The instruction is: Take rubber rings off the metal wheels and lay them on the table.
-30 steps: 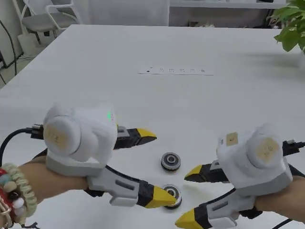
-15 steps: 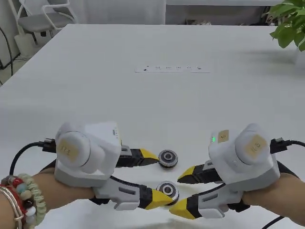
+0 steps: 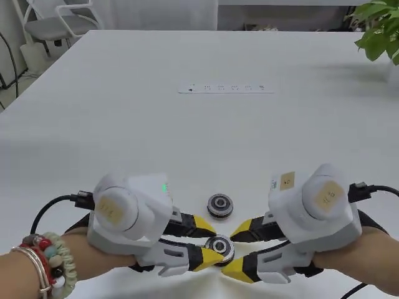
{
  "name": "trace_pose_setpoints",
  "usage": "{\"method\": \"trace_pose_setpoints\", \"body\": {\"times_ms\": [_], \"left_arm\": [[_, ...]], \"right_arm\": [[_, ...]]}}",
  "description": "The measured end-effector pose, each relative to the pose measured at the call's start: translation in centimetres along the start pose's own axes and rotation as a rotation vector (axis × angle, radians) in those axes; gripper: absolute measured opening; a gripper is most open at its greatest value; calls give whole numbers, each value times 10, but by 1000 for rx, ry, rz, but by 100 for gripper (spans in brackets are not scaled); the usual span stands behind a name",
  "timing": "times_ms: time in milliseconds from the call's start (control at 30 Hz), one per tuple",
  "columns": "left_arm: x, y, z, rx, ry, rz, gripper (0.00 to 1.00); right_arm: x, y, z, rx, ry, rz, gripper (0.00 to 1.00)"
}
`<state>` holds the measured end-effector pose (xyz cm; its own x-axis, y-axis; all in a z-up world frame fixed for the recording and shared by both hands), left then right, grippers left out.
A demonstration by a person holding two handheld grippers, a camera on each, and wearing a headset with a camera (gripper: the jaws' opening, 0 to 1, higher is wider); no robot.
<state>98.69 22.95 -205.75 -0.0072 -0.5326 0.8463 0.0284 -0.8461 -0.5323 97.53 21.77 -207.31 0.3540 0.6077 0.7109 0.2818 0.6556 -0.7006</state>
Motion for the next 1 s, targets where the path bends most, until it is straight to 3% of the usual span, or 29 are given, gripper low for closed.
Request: {"method": "trace_pose_setpoints", "body": {"times_ms": [200,267,600,1000], "left_arm": [[0,0,0,-2,22,-5,12],[2,2,-1,-2,59,-4,9],[1,2,-1,-3,44,-6,8],[1,2,-1,0,44,-4,8]], "right_arm": [[0,1,-1,-7,-7,-1,29],[0,2,0,-8,-10,0,28],[1,3,-2,-23,-22,-2,25],[-4,0,-3,-2,-28,13,17]]}}
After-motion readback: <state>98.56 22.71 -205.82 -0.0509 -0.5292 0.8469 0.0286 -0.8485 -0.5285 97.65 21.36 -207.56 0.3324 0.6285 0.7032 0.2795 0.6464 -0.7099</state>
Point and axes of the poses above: the centre of the closed fingertips' face, and the gripper's own axes: y roughly forward along the fingers, z roughly to its left, x roughly out of its top, the point moved 1 cm from there along -y, roughly backward along the fingers
